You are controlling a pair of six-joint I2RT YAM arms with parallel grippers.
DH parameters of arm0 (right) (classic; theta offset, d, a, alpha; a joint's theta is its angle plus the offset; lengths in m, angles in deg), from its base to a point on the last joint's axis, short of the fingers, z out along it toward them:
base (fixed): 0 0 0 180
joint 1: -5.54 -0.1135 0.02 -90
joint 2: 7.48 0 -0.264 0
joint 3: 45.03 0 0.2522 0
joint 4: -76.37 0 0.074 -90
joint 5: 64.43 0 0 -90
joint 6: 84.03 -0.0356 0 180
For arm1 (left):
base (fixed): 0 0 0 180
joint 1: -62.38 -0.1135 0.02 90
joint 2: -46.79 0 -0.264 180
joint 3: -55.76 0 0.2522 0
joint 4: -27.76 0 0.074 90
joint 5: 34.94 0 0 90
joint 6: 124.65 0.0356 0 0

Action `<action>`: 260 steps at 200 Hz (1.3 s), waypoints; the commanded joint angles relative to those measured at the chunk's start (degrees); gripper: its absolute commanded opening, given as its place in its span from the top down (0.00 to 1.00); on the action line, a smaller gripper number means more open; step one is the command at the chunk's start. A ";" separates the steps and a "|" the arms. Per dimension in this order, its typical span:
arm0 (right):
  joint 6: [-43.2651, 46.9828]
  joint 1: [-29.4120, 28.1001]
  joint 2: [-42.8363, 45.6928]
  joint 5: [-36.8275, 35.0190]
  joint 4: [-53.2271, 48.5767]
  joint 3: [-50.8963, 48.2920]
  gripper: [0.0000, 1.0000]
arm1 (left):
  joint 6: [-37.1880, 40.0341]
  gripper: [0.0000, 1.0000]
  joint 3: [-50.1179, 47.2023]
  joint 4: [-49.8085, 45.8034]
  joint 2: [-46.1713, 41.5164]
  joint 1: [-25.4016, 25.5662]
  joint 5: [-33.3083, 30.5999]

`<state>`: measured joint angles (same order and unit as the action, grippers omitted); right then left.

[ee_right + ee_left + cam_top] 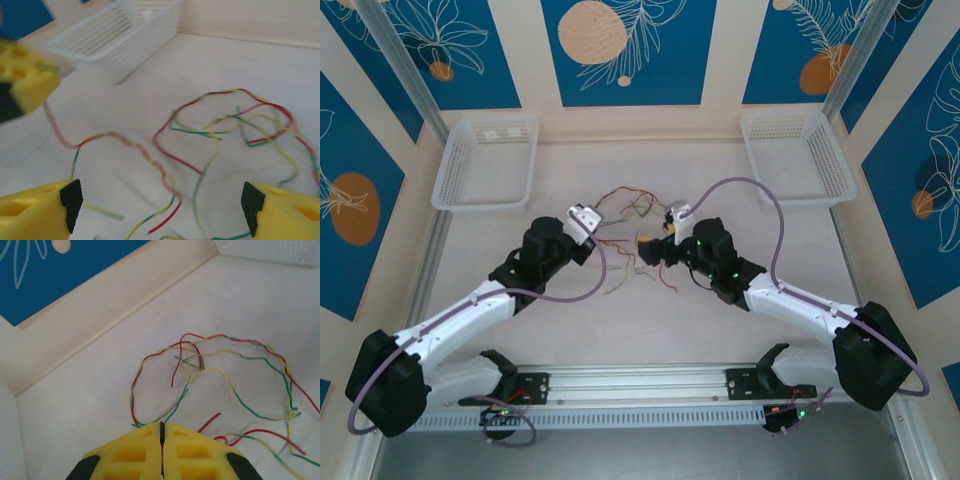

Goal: Untangle the cables

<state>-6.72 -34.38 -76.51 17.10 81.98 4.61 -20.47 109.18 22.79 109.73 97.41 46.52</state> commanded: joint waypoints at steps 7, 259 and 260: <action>6.45 -1.53 2.50 6.76 6.36 -0.43 0.15 | -9.38 1.00 6.29 -5.68 -2.65 -0.37 -5.82; 24.16 -8.95 -24.26 10.44 -8.43 21.99 0.86 | -15.03 1.00 6.52 -2.44 -6.50 -0.05 1.46; 24.18 -8.90 -24.19 10.47 -8.37 21.97 0.88 | -15.04 1.00 6.46 -2.41 -6.55 -0.05 1.18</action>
<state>17.04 -42.62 -101.47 27.11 73.02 26.03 -34.38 117.14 17.44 105.19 97.41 51.62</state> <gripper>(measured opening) 0.264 0.051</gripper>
